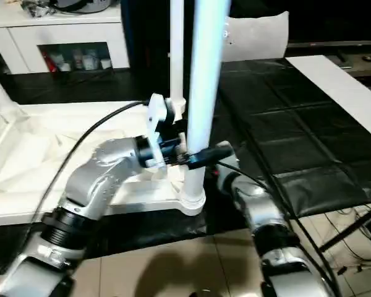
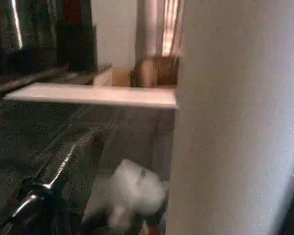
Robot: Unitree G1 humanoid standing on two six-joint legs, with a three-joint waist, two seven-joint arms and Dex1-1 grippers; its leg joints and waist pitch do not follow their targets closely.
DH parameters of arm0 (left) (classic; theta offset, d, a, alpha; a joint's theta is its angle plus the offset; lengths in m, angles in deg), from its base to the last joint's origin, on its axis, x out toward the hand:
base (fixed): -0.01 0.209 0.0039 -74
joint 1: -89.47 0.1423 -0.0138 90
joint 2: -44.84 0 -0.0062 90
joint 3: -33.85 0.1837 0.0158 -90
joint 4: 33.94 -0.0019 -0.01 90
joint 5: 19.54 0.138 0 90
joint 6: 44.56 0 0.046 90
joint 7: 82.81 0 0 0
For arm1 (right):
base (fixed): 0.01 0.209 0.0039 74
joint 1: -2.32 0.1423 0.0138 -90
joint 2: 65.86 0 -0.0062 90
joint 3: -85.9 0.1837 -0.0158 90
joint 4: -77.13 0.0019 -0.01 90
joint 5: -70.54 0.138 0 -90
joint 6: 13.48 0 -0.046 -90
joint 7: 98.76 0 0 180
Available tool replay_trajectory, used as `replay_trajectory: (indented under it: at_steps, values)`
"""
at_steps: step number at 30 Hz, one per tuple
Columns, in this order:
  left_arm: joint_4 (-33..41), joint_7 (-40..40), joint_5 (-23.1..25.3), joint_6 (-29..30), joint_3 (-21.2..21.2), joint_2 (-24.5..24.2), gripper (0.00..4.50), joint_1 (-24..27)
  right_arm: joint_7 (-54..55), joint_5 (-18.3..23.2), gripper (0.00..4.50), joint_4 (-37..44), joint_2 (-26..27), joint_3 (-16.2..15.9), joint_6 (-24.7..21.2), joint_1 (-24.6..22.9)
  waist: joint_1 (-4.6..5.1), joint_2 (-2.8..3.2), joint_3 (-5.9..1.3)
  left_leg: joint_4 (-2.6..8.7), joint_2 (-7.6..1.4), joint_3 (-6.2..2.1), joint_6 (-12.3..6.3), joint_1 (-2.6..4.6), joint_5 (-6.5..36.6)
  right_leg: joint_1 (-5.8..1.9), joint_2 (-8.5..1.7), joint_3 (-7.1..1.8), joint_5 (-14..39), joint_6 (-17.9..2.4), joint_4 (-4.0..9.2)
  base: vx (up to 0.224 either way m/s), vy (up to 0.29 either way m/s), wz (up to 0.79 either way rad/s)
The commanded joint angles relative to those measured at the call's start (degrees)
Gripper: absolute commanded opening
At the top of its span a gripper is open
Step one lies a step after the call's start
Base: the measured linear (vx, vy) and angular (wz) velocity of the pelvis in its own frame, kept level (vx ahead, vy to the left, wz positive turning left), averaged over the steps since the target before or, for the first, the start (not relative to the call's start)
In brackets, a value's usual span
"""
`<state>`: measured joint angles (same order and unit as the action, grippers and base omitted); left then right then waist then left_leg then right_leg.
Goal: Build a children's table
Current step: Rotate table base, then rotate leg to tighten
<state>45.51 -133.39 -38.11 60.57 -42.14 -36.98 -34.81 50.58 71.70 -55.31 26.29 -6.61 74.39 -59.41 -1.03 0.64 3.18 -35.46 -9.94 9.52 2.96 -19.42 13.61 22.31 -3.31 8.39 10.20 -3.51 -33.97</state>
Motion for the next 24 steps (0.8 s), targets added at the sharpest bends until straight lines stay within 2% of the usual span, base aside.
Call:
replay_trajectory:
  at_steps: [1,2,3,5,6,8,9,11,13,15,17,20,22,24]
  values:
    - [-1.1,-0.9,1.8,-0.9,-0.4,-1.9,4.42,0.3,-1.0,1.3,4.50,2.7,-1.4,1.6,0.5,-0.8,-0.64,-0.02,-3.97,3.72,-3.58,-1.32,-5.91,-0.77,2.3,-3.94,-6.07,-4.54,14.2,-7.3,4.44,0.000,0.000,0.00]
    - [-0.9,-2.2,2.0,-0.9,-0.3,-3.3,4.42,1.0,-1.7,1.8,4.50,3.9,-2.3,2.2,0.8,-1.3,-0.82,0.16,-3.98,3.73,-3.62,-1.31,-5.79,-0.75,2.2,-3.91,-6.08,-4.59,13.9,-7.4,4.25,0.000,0.000,0.00]
    - [-0.5,-3.8,2.0,-0.9,-0.1,-4.8,4.42,1.9,-3.0,3.0,4.50,5.3,-3.0,3.0,0.2,-2.0,-0.97,0.00,-3.96,3.80,-3.63,-1.33,-6.00,-0.78,2.4,-4.03,-6.15,-4.66,13.8,-7.1,4.22,0.000,0.000,0.00]
    - [0.1,-5.1,2.0,-0.7,0.2,-6.1,4.42,2.7,-3.8,3.7,4.50,6.6,-3.5,3.5,-0.1,-2.4,-1.00,0.10,-3.92,3.81,-3.53,-1.26,-5.92,-0.71,2.6,-3.92,-6.14,-4.61,14.6,-7.2,4.32,0.000,0.000,0.00]
    - [0.7,-7.9,1.9,-0.3,1.1,-8.7,4.42,4.0,-4.4,4.4,4.50,8.9,-4.5,4.1,-0.4,-3.4,-1.12,0.00,-3.83,3.81,-3.50,-1.12,-5.74,-0.58,3.4,-3.72,-6.03,-4.59,16.5,-6.7,4.61,0.000,0.000,0.00]
    - [0.9,-9.1,1.9,0.0,1.5,-9.7,4.42,4.5,-4.2,4.5,4.50,9.7,-4.9,4.2,-0.3,-3.8,-1.28,0.26,-3.83,3.96,-3.62,-1.22,-5.42,-0.48,3.1,-3.56,-6.01,-4.61,16.8,-6.4,4.49,0.000,0.000,0.00]
    - [0.3,-11.7,2.7,-0.6,2.8,-12.0,4.42,5.2,-4.9,4.9,4.50,11.7,-5.8,4.6,-0.9,-4.7,-1.34,0.24,-3.74,4.03,-3.60,-1.19,-5.25,-0.31,3.6,-3.45,-5.94,-4.59,17.3,-6.4,4.75,0.000,0.000,0.00]
    - [-1.9,-13.7,4.8,-2.1,4.4,-13.9,4.15,5.2,-8.1,6.0,4.50,14.4,-7.5,4.4,-1.9,-5.8,-1.42,0.30,-3.67,4.12,-3.57,-1.22,-5.25,-0.32,4.1,-3.52,-5.88,-4.61,17.7,-6.2,4.80,0.000,0.000,0.00]
    - [-3.5,-13.6,6.4,-3.2,5.1,-14.4,4.07,4.9,-10.4,7.0,4.50,15.7,-8.4,4.2,-3.1,-6.4,-1.56,0.06,-3.69,4.10,-3.47,-1.19,-5.58,-0.29,4.3,-3.55,-5.76,-4.61,17.9,-5.6,4.87,0.000,0.000,0.00]
    - [-5.8,-13.6,8.9,-5.0,6.4,-15.2,3.95,4.4,-13.3,7.7,4.50,18.3,-9.8,3.8,-3.5,-7.7,-1.90,0.17,-3.78,4.05,-3.57,-1.28,-5.79,-0.44,3.3,-3.60,-5.93,-4.62,16.8,-5.3,4.71,0.000,0.000,0.00]
    - [-6.9,-13.7,10.2,-5.9,7.1,-15.6,3.68,4.2,-14.6,7.8,4.50,19.8,-10.9,3.6,-3.4,-8.7,-2.06,-0.05,-3.82,4.03,-3.50,-1.28,-5.97,-0.57,2.9,-3.70,-6.02,-4.66,16.8,-5.0,4.72,0.000,0.000,0.00]
    - [-8.5,-13.6,12.4,-7.8,8.7,-16.1,3.66,3.8,-17.9,8.7,4.50,23.5,-13.6,3.3,-3.8,-11.3,-2.53,-0.43,-3.83,3.96,-3.41,-1.10,-6.25,-0.61,2.3,-3.69,-6.08,-4.64,17.3,-4.6,4.83,0.000,0.000,0.00]
    - [-9.6,-13.7,13.8,-9.3,9.6,-16.4,3.30,3.6,-20.4,9.4,4.50,25.7,-15.2,3.1,-4.6,-12.8,-2.67,-0.45,-3.74,4.03,-3.48,-1.19,-6.30,-0.57,2.8,-3.58,-6.07,-4.54,18.6,-4.2,4.97,0.000,0.000,0.00]
    - [-11.0,-13.5,14.5,-9.9,9.9,-16.0,3.22,3.2,-23.5,10.4,4.50,27.9,-17.1,2.8,-5.2,-14.2,-2.81,-0.39,-3.74,3.96,-3.28,-1.15,-6.41,-0.65,3.2,-3.70,-6.10,-4.44,19.9,-3.3,5.22,0.000,0.000,0.00]
